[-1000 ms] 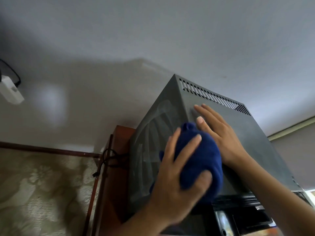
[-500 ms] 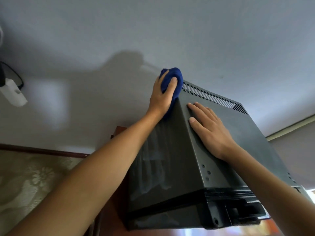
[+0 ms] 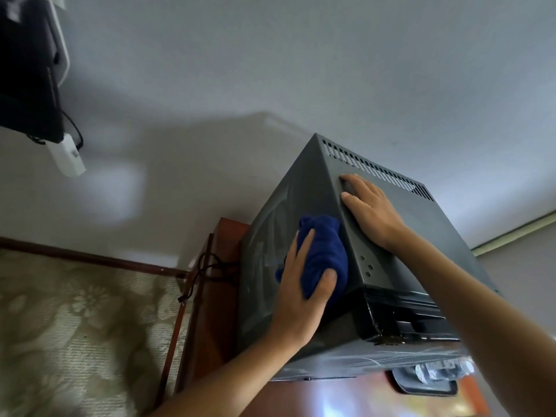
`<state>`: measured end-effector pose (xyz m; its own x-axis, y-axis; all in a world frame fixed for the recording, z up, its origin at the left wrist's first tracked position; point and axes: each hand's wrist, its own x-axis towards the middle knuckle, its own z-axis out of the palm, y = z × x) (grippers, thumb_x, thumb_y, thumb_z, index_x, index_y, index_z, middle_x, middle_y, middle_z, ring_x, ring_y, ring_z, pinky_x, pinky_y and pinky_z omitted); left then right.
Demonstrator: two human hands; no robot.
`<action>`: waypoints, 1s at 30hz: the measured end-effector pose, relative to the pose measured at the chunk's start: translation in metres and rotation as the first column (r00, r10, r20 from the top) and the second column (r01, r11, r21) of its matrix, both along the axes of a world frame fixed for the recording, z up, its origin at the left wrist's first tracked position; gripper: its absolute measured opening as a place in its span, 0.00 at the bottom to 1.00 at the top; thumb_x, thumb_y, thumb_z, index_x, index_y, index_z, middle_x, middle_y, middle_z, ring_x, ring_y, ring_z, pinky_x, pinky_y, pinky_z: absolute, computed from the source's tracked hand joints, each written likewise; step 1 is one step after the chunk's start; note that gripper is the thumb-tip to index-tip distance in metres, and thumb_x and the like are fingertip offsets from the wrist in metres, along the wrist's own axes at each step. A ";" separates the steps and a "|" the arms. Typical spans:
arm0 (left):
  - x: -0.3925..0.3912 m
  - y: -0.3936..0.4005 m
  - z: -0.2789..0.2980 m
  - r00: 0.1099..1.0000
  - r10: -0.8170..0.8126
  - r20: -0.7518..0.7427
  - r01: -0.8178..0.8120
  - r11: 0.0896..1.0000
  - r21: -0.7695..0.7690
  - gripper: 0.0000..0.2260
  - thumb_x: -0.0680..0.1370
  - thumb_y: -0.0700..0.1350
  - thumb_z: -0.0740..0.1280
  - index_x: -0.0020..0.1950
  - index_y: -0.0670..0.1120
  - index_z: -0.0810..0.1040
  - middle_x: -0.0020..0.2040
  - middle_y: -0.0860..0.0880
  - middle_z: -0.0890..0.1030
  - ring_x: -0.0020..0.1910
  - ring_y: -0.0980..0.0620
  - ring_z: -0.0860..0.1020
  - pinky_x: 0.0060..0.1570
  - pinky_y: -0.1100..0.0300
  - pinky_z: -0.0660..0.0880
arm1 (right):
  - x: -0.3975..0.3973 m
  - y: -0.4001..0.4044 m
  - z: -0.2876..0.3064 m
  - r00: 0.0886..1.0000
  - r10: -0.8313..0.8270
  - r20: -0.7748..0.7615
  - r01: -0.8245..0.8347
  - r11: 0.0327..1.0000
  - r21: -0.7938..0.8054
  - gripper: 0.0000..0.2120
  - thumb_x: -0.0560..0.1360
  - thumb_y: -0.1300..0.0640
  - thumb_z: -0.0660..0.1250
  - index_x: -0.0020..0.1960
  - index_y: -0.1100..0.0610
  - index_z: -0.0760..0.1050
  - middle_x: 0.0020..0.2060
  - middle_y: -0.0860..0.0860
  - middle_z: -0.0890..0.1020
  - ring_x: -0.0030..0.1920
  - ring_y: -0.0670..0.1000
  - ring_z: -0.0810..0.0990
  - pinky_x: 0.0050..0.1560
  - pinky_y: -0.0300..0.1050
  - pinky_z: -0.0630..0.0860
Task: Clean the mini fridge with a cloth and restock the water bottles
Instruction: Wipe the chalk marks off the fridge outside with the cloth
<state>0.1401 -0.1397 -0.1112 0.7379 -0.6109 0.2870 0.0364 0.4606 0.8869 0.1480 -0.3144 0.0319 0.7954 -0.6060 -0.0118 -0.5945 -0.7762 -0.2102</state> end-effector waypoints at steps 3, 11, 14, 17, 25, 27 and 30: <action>-0.002 0.008 0.005 0.999 -0.033 0.017 0.034 0.999 -0.021 0.30 0.80 0.57 0.64 0.80 0.56 0.58 0.80 0.60 0.62 0.80 0.59 0.59 0.78 0.61 0.56 | 0.013 0.000 0.005 0.993 -0.063 0.103 0.060 0.998 0.030 0.20 0.76 0.36 0.56 0.64 0.39 0.72 0.66 0.47 0.72 0.70 0.53 0.68 0.71 0.58 0.66; 0.019 -0.025 0.013 0.996 0.081 0.031 -0.080 0.997 -0.019 0.32 0.77 0.68 0.63 0.78 0.60 0.62 0.80 0.57 0.63 0.80 0.56 0.59 0.78 0.52 0.57 | 0.036 -0.021 -0.001 1.000 -0.011 -0.023 0.010 0.999 -0.035 0.38 0.75 0.26 0.45 0.81 0.40 0.55 0.82 0.45 0.52 0.82 0.50 0.48 0.81 0.60 0.48; 0.060 -0.063 0.023 0.993 0.118 -0.013 -0.118 0.992 -0.034 0.23 0.78 0.63 0.65 0.73 0.66 0.67 0.75 0.59 0.70 0.76 0.60 0.66 0.76 0.57 0.61 | 0.039 -0.026 -0.005 1.000 -0.007 0.014 0.008 0.999 -0.037 0.42 0.71 0.25 0.42 0.81 0.40 0.56 0.82 0.44 0.57 0.82 0.49 0.52 0.80 0.59 0.51; 0.124 -0.111 0.030 0.984 0.162 -0.072 -0.161 0.987 0.011 0.18 0.78 0.60 0.65 0.68 0.63 0.71 0.66 0.64 0.76 0.67 0.69 0.72 0.69 0.68 0.65 | 0.041 -0.027 -0.008 0.999 0.001 0.039 0.001 0.999 -0.052 0.36 0.75 0.28 0.46 0.80 0.41 0.58 0.81 0.44 0.59 0.81 0.49 0.53 0.80 0.58 0.53; 0.201 -0.171 0.037 0.980 0.181 -0.079 -0.162 0.965 0.204 0.08 0.83 0.56 0.64 0.62 0.60 0.74 0.53 0.64 0.76 0.53 0.66 0.76 0.61 0.60 0.71 | 0.041 -0.028 -0.005 0.998 0.026 0.061 -0.022 0.997 -0.075 0.29 0.81 0.34 0.52 0.80 0.42 0.60 0.80 0.42 0.61 0.80 0.46 0.55 0.79 0.56 0.55; 0.193 -0.163 0.040 0.978 0.188 -0.094 -0.169 0.969 0.177 0.08 0.84 0.54 0.64 0.63 0.59 0.73 0.52 0.67 0.75 0.50 0.74 0.75 0.54 0.73 0.69 | 0.041 -0.028 -0.005 0.998 0.026 0.057 -0.022 0.997 -0.073 0.30 0.80 0.33 0.51 0.80 0.41 0.60 0.80 0.42 0.61 0.80 0.46 0.55 0.79 0.56 0.55; 0.161 -0.138 0.040 0.977 0.172 -0.130 -0.153 0.978 0.140 0.09 0.83 0.55 0.66 0.61 0.65 0.73 0.54 0.68 0.77 0.53 0.77 0.74 0.55 0.75 0.68 | 0.041 -0.029 -0.005 0.999 0.008 0.044 -0.005 0.998 -0.062 0.30 0.80 0.32 0.51 0.80 0.40 0.59 0.80 0.42 0.60 0.81 0.47 0.55 0.79 0.58 0.55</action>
